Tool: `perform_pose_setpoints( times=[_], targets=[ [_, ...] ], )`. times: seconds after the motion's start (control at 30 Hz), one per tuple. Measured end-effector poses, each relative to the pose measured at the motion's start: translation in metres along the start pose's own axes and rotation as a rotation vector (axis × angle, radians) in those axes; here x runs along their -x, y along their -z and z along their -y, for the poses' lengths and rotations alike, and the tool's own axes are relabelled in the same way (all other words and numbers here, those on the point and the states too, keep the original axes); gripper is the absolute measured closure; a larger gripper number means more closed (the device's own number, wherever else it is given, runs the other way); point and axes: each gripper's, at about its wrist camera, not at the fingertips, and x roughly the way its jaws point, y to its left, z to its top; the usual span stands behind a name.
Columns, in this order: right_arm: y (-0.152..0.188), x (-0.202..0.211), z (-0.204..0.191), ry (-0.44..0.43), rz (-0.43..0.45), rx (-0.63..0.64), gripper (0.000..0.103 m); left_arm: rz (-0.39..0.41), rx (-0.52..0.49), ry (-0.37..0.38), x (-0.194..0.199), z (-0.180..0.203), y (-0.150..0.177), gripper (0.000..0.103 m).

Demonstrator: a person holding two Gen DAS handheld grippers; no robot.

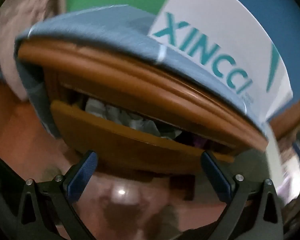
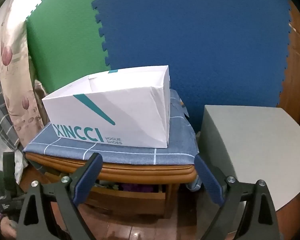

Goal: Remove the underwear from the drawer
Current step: 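Reach the left gripper down into the open drawer below the nightstand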

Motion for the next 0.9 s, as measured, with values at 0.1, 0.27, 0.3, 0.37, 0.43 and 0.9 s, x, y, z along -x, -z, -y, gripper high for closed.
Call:
perform_pose_setpoints(
  times=[0.1, 0.27, 0.3, 0.37, 0.43, 0.9],
  targets=[
    [-0.001, 0.001, 0.005, -0.005, -0.002, -0.021, 0.008, -0.006, 0.082, 0.028, -0.008, -0.008, -0.003, 0.002],
    [-0.001, 0.001, 0.009, -0.023, -0.008, -0.045, 0.008, 0.001, 0.122, -0.01, -0.009, -0.005, -0.002, 0.002],
    [-0.001, 0.001, 0.01, -0.026, -0.008, -0.046, 0.008, 0.0, 0.114, -0.013, -0.013, -0.007, -0.002, 0.002],
    [-0.001, 0.001, 0.01, -0.03, -0.008, -0.046, 0.008, 0.013, 0.088, -0.023, -0.017, -0.009, 0.002, 0.002],
    [-0.001, 0.001, 0.01, -0.034, -0.01, -0.048, 0.008, 0.019, 0.076, -0.043, -0.017, -0.01, 0.003, 0.002],
    [0.002, -0.007, 0.005, -0.047, -0.046, -0.041, 0.008, 0.066, 0.233, -0.011, -0.029, -0.034, 0.002, 0.002]
  ],
)
